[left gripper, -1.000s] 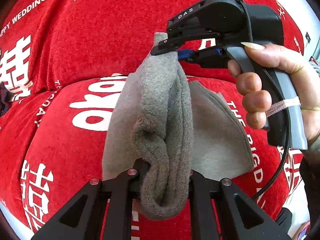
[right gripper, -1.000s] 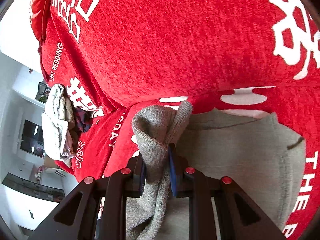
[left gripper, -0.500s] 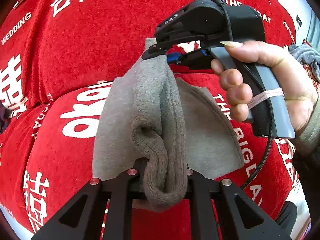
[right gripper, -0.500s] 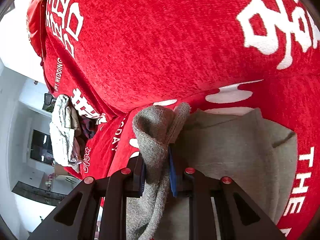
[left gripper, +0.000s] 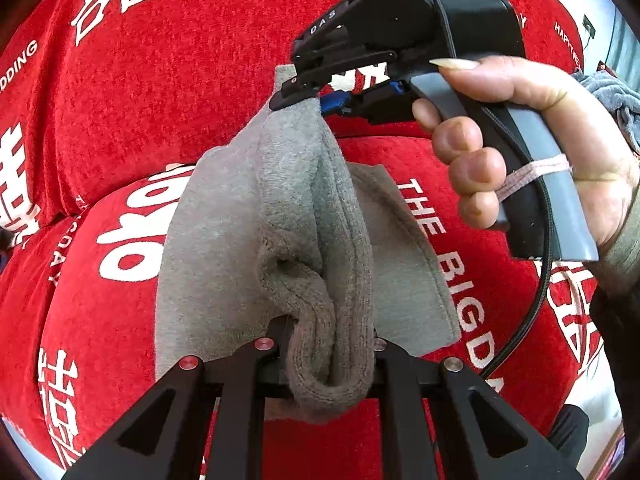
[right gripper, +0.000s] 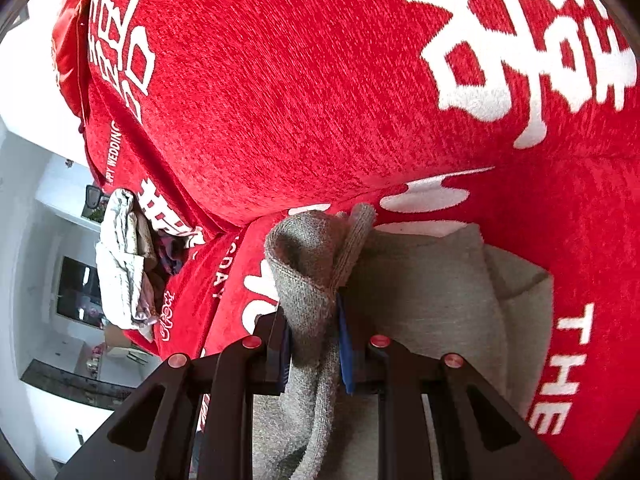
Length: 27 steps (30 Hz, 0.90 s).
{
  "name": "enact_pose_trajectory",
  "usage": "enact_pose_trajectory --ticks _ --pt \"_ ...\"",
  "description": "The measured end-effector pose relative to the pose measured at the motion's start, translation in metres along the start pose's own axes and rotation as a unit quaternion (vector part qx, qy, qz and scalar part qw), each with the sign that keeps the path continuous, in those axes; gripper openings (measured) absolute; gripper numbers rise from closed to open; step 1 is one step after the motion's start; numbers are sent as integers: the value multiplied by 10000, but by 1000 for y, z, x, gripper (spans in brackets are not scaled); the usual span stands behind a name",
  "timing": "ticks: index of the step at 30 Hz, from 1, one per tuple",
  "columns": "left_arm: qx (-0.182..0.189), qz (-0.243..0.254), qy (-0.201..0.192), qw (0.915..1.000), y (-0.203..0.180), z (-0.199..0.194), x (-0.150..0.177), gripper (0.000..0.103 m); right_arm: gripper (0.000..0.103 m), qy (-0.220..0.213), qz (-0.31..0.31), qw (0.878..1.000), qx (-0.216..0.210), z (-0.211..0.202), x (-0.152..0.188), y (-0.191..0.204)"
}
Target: Fold small clothes
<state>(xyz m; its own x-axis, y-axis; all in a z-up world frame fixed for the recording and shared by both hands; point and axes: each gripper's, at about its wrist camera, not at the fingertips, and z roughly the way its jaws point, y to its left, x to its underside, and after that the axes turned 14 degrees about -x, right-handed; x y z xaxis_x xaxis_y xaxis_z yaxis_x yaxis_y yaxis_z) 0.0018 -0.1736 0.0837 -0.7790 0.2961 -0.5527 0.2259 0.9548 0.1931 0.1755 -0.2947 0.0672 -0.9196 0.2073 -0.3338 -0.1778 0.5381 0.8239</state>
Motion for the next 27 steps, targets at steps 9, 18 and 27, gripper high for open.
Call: enact_pose_trajectory --ticks 9,18,27 --pt "-163 82 -46 9998 -29 0 -3 15 21 32 -111 9999 67 -17 -3 -9" --pt "-26 283 30 9996 -65 6 -9 15 21 -29 -99 9998 176 -37 -1 -31" --pt "-75 344 93 9993 -76 11 -9 15 22 -99 -80 9999 110 -40 1 -44"
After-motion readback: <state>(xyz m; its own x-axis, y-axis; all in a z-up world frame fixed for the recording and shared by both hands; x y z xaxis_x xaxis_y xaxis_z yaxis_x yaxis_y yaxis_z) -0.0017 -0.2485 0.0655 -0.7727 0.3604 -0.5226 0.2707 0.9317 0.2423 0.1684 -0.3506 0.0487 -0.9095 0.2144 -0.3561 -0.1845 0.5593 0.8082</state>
